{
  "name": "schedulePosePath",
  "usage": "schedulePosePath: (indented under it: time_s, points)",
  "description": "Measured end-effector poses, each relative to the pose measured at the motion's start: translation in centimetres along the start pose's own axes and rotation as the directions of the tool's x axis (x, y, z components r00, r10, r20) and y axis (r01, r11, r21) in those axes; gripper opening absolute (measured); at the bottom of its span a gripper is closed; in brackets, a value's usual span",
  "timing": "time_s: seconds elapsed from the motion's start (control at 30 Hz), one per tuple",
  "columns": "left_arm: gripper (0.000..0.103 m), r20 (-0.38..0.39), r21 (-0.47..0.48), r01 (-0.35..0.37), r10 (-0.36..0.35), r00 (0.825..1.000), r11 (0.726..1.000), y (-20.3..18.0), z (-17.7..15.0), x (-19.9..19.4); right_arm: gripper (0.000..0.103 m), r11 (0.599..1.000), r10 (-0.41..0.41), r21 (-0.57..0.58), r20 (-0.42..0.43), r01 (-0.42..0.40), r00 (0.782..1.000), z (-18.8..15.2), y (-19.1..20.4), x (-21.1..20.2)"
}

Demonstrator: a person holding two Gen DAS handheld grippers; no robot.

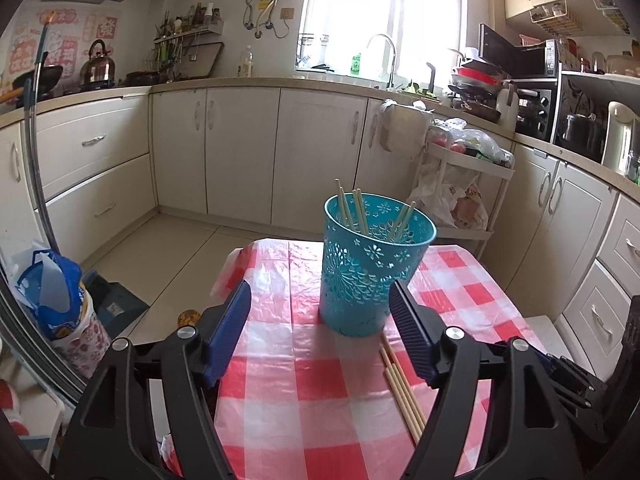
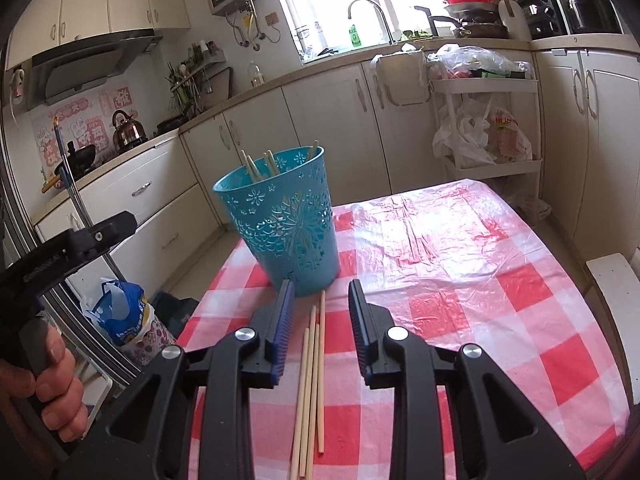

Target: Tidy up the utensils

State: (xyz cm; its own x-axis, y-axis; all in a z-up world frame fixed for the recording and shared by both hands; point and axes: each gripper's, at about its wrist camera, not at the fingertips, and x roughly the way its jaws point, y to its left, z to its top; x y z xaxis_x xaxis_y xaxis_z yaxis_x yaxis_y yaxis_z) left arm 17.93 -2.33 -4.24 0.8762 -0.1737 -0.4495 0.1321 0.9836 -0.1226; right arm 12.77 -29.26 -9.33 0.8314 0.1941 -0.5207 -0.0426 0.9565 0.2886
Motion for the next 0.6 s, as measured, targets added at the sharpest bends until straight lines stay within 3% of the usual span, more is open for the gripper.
schedulePosePath:
  time_s: [0.4,0.5,0.6]
  points:
    - [0.079,-0.02,0.017,0.002,-0.002,1.0,1.0,-0.5,-0.9,-1.2,0.03,1.0,-0.005,0.0,-0.02,0.005,1.0,-0.6,0.0,-0.6]
    - [0.081,-0.074,0.014,0.001,0.0,0.997,1.0,-0.3,-1.5,-0.3,0.032,0.999,-0.032,-0.014,-0.077,0.03,0.997,-1.0,-0.1,0.4]
    - [0.081,-0.123,-0.008,-0.004,0.003,0.992,1.0,0.2,-2.6,0.5,0.032,0.999,-0.048,-0.03,-0.187,0.043,0.981,-2.2,-0.2,2.6]
